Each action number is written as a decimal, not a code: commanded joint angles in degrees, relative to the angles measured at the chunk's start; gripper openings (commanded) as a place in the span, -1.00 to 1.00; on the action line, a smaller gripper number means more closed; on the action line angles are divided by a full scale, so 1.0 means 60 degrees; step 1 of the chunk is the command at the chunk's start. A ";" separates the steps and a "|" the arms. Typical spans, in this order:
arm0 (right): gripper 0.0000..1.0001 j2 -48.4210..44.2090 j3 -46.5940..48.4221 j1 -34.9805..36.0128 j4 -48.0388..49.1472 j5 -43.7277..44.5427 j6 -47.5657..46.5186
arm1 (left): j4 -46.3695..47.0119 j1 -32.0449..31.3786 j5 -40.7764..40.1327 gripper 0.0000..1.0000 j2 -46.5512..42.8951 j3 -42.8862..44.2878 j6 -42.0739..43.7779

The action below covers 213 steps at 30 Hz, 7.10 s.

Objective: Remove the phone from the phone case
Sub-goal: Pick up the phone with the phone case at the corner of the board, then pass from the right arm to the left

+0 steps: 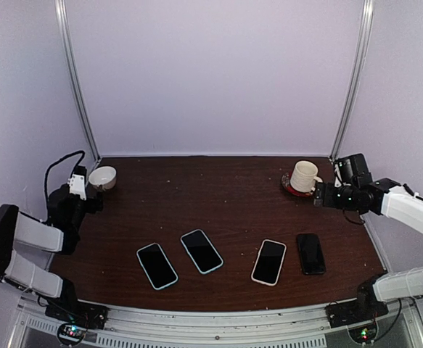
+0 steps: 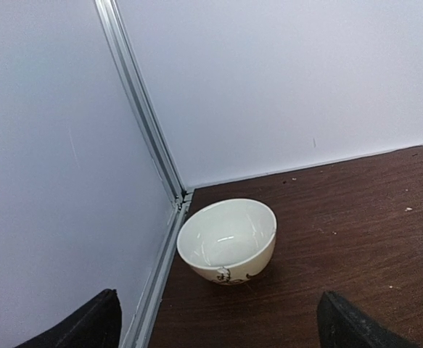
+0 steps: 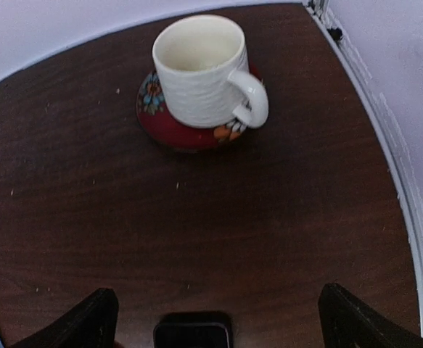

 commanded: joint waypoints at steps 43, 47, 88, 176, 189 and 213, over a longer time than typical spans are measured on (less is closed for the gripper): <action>0.99 0.1536 -0.1636 0.3128 -0.2655 -0.0918 0.3127 | -1.6875 -0.1178 0.0361 0.95 -0.5921 0.5096 -0.4499; 0.99 0.1813 -0.1492 0.3129 -0.2829 -0.0677 0.3159 | -1.6922 -0.1192 0.0592 0.93 -0.5486 0.5154 -0.4469; 0.24 -0.0722 0.0498 0.5705 0.0292 -0.0324 -0.2307 | -1.4024 -0.2793 0.7571 0.60 -0.6213 0.4765 -0.7064; 0.99 -0.2191 -0.1813 0.8505 0.4600 0.0448 -0.4627 | -1.2136 -0.9580 0.2904 -1.00 -0.1180 0.8347 -0.4215; 0.99 -0.3962 -0.2386 0.8498 0.4971 -0.1499 -0.3706 | -1.0796 -0.9574 0.3985 -1.00 -0.3346 0.6929 -0.1595; 0.75 -0.3514 -0.2206 0.8512 0.6935 -0.4298 -0.4940 | -0.7890 -0.9582 0.6807 -1.00 -0.3694 0.6567 -0.1346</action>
